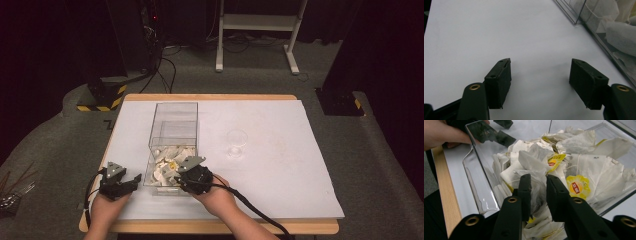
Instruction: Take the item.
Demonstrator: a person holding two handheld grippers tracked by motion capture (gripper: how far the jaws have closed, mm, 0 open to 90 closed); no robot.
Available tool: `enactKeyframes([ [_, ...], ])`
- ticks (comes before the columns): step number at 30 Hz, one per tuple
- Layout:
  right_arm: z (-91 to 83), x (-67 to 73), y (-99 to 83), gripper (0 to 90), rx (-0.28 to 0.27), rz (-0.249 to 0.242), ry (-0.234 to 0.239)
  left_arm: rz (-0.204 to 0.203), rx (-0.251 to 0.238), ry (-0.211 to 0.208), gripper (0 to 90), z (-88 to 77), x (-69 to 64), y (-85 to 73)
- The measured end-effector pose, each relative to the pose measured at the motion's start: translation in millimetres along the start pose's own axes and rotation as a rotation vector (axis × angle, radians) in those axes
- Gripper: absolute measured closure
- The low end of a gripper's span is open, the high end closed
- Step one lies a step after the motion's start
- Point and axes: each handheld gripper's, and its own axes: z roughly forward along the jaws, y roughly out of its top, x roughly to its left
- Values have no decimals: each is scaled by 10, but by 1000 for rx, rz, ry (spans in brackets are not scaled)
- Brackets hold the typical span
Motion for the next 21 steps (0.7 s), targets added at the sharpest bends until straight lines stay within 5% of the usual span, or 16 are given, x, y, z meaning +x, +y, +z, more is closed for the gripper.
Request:
enactKeyframes([
  [5, -2, -28, -4, 872, 22, -4, 19, -1, -1, 0, 341, 1, -1, 0],
  [21, -113, -51, -35, 892, -65, 28, -11, 1, 1, -2, 341, -2, -2, 0],
])
